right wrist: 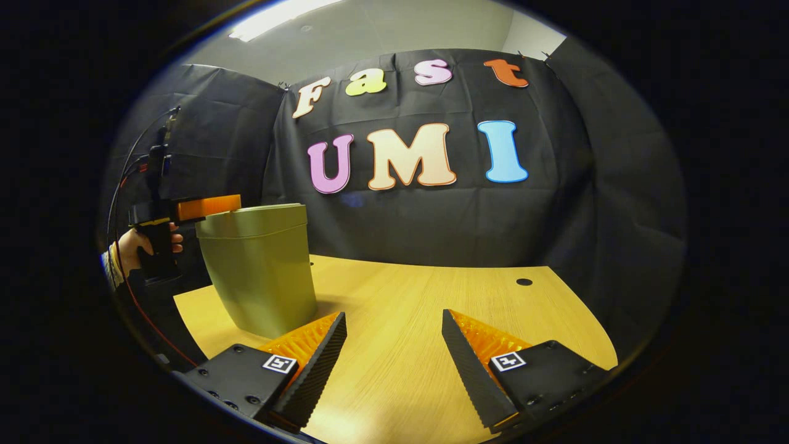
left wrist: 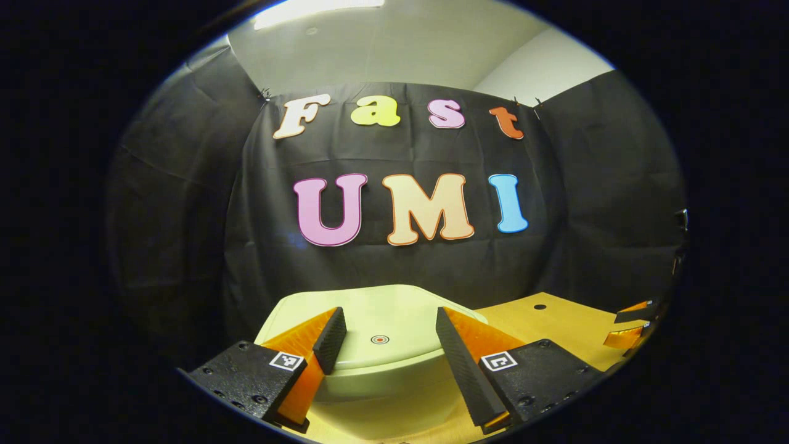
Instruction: Press the lid of the desktop garbage bin to open it, pick up the crumpled paper on the desktop and throw it into the bin, then pick up the pop can on the desktop and drop it into the bin, and finally close the garbage bin lid.
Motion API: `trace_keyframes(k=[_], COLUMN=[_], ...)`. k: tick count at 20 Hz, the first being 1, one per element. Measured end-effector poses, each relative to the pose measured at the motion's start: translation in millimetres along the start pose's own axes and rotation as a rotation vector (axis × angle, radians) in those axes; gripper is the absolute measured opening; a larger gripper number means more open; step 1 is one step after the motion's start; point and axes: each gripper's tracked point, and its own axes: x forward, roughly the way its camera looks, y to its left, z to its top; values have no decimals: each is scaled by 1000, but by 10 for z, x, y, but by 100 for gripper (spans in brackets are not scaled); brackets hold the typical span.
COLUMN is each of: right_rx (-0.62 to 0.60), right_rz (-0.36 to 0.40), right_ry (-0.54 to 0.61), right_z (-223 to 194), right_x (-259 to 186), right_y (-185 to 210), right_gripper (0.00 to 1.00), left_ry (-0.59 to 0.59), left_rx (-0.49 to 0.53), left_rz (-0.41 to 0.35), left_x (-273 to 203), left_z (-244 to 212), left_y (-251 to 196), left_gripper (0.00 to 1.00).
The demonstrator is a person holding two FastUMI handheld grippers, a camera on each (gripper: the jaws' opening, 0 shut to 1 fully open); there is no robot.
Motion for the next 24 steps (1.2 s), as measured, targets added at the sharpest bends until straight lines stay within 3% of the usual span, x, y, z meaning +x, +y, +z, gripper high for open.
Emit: trace_keyframes(k=[4, 11, 12, 17, 24], right_rx=[5, -2, -3, -27, -60], right_rz=[2, -10, -17, -70, -69], right_ry=[-14, -42, -42, -47, -22], right_z=[38, 99, 106, 94, 32], right_x=[-47, -81, -63, 1, 131], right_y=[0, -15, -29, -75, 53], right_gripper=[98, 98, 98, 99, 98], left_ry=[-30, -48, -61, -78, -45], left_rx=[5, 19, 28, 65, 75], left_rz=[-19, -22, -34, -211, -465], left_x=[-19, -7, -20, -281, -791], left_z=[48, 181, 271, 443, -190], left_y=[-6, 60, 38, -514, -1421], left_gripper=[86, 92, 87, 88, 92])
